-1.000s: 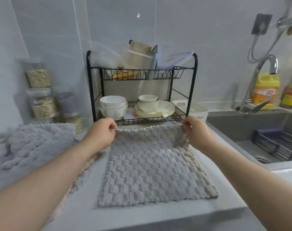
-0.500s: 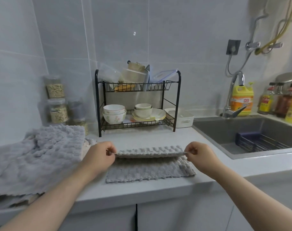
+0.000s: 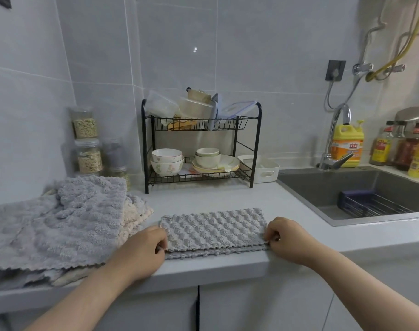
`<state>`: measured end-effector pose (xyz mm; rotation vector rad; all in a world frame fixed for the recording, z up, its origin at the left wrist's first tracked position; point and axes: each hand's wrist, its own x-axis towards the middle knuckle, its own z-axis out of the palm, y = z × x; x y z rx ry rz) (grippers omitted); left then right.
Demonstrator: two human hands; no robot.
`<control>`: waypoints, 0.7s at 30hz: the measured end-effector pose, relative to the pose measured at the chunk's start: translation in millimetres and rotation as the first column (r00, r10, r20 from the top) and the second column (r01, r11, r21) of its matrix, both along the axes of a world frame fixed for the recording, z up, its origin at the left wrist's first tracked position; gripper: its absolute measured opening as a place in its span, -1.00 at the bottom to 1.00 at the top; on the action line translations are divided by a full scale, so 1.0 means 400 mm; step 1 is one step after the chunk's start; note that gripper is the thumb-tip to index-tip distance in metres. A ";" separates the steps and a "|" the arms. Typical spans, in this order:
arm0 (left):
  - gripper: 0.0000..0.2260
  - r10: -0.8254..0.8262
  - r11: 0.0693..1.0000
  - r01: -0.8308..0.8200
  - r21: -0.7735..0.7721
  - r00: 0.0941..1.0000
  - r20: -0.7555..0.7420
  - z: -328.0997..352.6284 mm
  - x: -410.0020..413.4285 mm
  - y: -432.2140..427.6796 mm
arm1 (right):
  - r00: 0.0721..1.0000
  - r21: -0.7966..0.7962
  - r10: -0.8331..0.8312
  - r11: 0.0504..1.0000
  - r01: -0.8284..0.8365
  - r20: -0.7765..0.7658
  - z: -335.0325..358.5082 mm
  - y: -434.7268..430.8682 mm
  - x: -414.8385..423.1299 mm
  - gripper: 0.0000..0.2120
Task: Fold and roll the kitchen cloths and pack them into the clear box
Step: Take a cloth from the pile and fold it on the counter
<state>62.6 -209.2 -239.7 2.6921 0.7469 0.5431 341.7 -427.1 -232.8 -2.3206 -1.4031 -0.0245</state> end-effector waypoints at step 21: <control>-0.71 -0.093 0.995 0.094 0.013 0.933 0.346 0.008 0.009 0.001 | 0.966 0.158 -0.219 0.958 0.240 -0.139 0.007 0.016 -0.035 -0.91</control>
